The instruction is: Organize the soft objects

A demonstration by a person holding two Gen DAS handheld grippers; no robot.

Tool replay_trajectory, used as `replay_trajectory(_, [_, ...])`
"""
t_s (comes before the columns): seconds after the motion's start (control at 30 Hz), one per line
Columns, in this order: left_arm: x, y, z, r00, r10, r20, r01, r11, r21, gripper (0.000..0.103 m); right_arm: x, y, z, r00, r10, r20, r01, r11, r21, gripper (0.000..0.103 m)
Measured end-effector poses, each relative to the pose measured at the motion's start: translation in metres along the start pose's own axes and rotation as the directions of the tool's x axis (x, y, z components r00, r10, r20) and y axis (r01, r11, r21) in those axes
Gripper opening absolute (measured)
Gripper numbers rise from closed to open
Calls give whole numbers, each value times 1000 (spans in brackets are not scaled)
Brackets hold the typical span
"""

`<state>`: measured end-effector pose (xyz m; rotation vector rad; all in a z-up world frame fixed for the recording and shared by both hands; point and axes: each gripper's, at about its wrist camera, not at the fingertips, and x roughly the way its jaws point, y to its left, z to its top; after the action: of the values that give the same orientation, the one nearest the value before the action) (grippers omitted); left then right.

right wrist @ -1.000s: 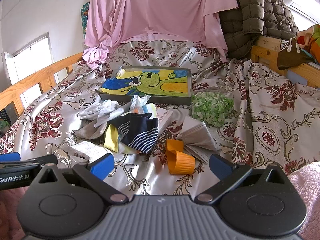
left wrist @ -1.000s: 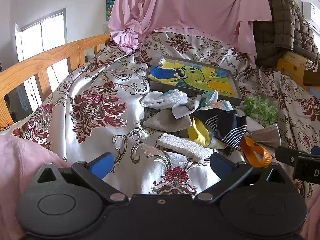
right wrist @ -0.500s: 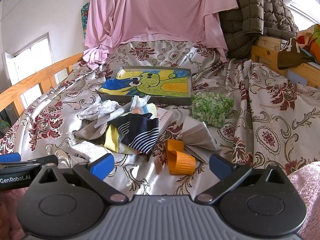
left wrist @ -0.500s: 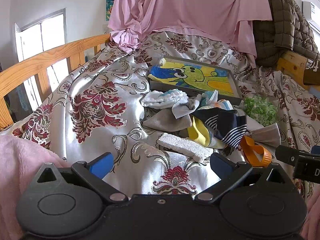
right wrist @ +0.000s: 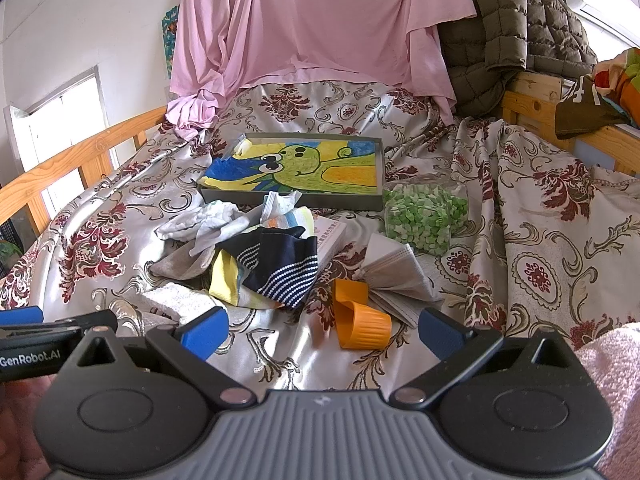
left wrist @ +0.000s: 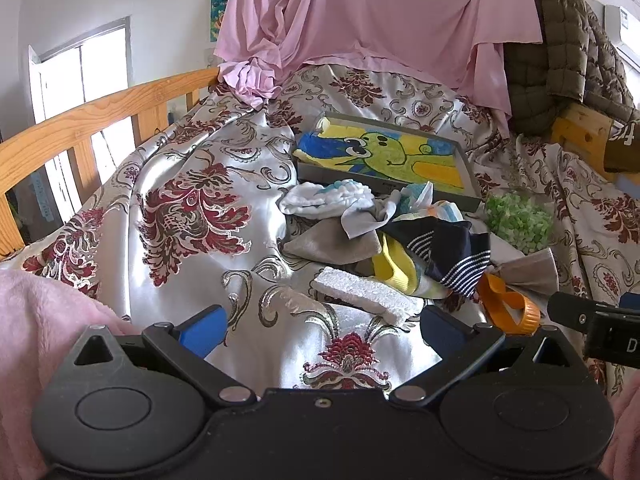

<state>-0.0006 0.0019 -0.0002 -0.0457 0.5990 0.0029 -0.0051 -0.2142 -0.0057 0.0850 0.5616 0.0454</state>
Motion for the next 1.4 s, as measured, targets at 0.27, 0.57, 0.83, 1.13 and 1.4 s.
replay_trajectory(0.27, [-2, -1, 0, 1000, -6, 3, 6, 1000, -3, 102, 0, 0, 0, 1000, 0, 1, 0, 1000, 0, 103])
replay_trajectory(0.57, [-6, -1, 5, 999, -30, 20, 30, 999, -30, 102, 0, 1, 1, 1000, -4, 3, 4, 1000, -7, 103])
replay_trajectory(0.83, [7, 10, 23, 998, -61, -19, 58, 993, -101, 102, 0, 10, 9, 1000, -5, -20, 5, 1000, -1, 103])
replay_trajectory(1.13, [60, 24, 53, 976, -133, -171, 93, 971, -220, 102, 28, 4, 24, 998, 40, -49, -39, 999, 16, 103])
replay_trajectory(1.4, [124, 34, 55, 911, -248, -330, 106, 913, -394, 102, 68, 14, 54, 995, 86, -40, -92, 975, -201, 103])
